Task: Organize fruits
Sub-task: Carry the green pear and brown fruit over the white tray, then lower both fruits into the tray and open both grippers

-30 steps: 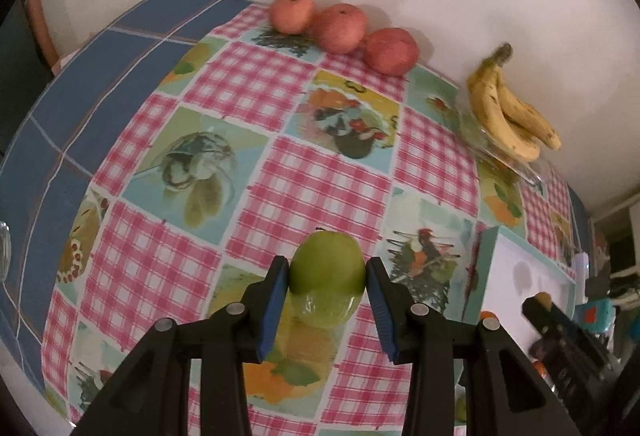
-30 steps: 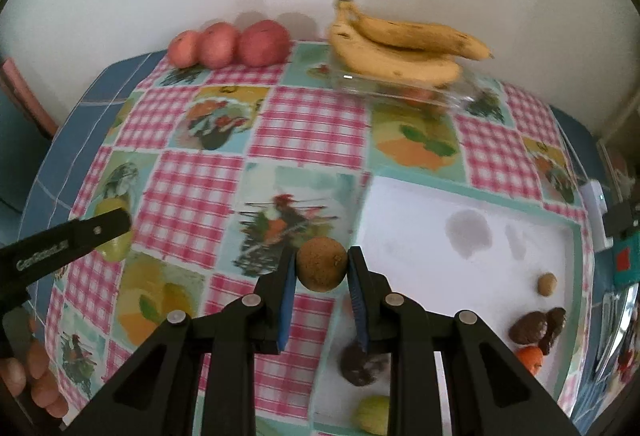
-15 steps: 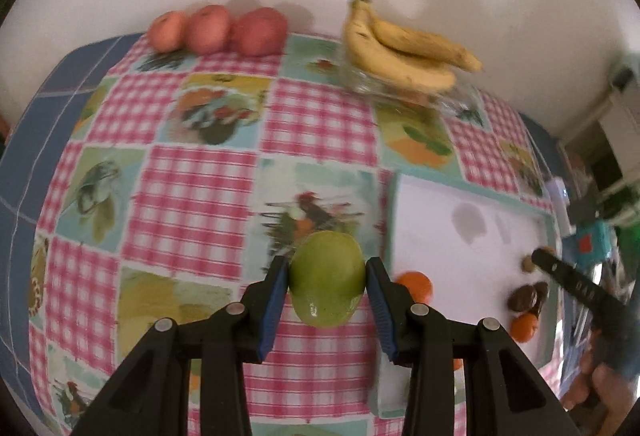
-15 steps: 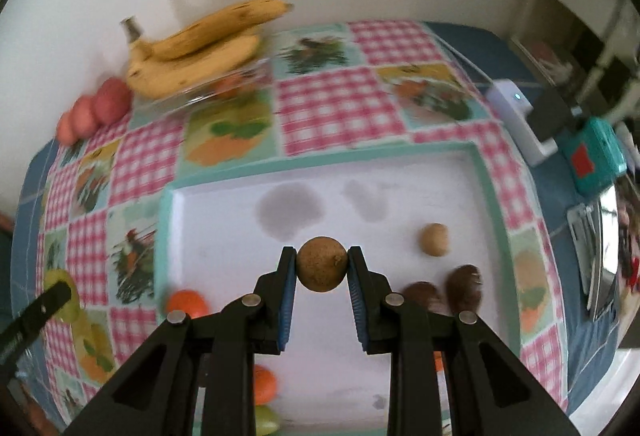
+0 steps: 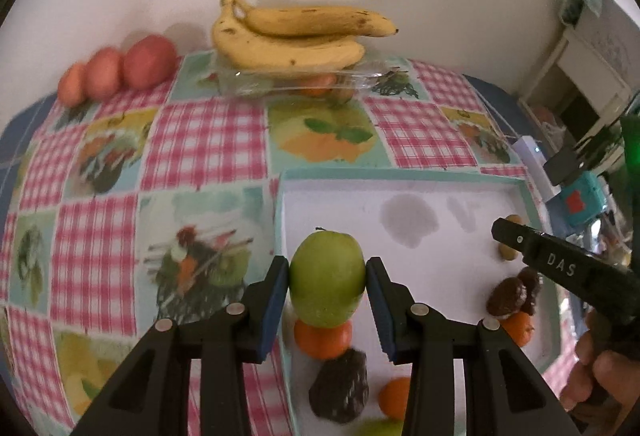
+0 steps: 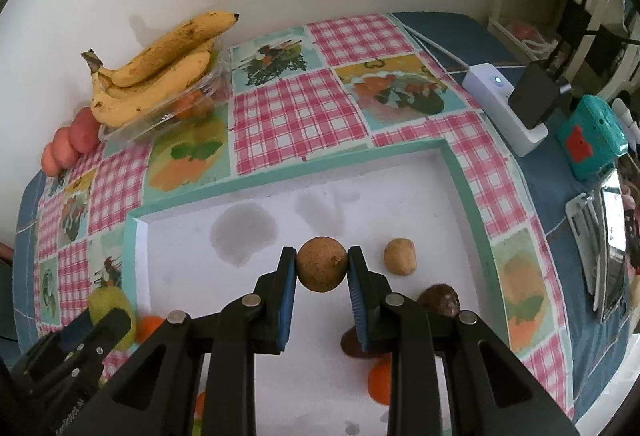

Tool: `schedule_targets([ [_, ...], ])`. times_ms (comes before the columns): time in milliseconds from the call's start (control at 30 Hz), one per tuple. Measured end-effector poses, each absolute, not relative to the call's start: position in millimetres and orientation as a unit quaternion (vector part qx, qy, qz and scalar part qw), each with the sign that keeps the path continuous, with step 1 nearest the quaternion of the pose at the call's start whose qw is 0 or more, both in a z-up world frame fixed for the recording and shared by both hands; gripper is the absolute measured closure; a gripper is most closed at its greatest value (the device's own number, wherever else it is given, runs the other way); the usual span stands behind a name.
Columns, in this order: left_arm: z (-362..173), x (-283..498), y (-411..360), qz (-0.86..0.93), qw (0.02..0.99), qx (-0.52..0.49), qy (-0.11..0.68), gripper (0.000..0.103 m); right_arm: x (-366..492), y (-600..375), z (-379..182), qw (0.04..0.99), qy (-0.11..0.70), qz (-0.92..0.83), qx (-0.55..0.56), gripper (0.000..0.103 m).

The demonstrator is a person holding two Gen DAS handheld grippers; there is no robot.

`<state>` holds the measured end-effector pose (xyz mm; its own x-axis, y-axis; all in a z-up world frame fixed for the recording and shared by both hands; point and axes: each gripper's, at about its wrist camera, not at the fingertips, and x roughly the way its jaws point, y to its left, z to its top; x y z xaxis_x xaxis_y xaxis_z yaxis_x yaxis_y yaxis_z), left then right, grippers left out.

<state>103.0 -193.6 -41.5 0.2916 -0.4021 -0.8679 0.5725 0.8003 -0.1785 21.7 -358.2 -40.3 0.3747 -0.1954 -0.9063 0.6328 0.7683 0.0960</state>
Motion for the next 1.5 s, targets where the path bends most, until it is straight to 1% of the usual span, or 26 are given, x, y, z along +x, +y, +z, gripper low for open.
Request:
schedule_targets([
  [200, -60.4, 105.0, -212.5, -0.313, 0.800, 0.105, 0.501, 0.061, 26.9, -371.9, -53.5, 0.792, 0.504, -0.267, 0.219, 0.076],
  [367, -72.9, 110.4, -218.3, -0.307, 0.798, 0.107, 0.508, 0.061, 34.6, -376.3, -64.9, 0.790, 0.511, -0.266, 0.211, 0.076],
  [733, -75.5, 115.2, -224.1, -0.308, 0.801, 0.109, 0.503, 0.061, 43.0, -379.8, -85.0, 0.781, 0.526, -0.268, 0.205, 0.076],
  [1100, -73.5, 117.4, -222.8, -0.310, 0.797, 0.103, 0.509, 0.059, 45.8, -377.9, -86.1, 0.782, 0.527, -0.272, 0.191, 0.076],
  [1133, -71.2, 117.5, -222.5, -0.313, 0.796, 0.100, 0.508, 0.058, 46.2, -378.2, -86.5, 0.782, 0.527, -0.273, 0.189, 0.075],
  [1200, -65.8, 117.6, -221.7, -0.317, 0.797, 0.096, 0.504, 0.050, 45.8, -377.2, -86.0, 0.784, 0.526, -0.275, 0.182, 0.075],
  [1267, -61.8, 117.4, -221.5, -0.320, 0.798, 0.096, 0.501, 0.048, 46.0, -376.3, -85.8, 0.785, 0.526, -0.274, 0.178, 0.074],
  [1333, -57.9, 117.8, -220.9, -0.321, 0.799, 0.096, 0.500, 0.048, 46.4, -375.2, -84.3, 0.788, 0.524, -0.273, 0.175, 0.067],
  [1367, -56.0, 118.2, -220.3, -0.321, 0.799, 0.096, 0.499, 0.047, 46.6, -374.7, -83.2, 0.789, 0.522, -0.272, 0.173, 0.065],
  [1467, -47.0, 119.9, -217.7, -0.319, 0.803, 0.092, 0.495, 0.041, 48.4, -373.0, -79.4, 0.794, 0.518, -0.271, 0.166, 0.064],
  [1500, -43.6, 120.4, -216.7, -0.319, 0.805, 0.090, 0.493, 0.039, 48.6, -372.5, -78.0, 0.795, 0.517, -0.271, 0.165, 0.060],
])
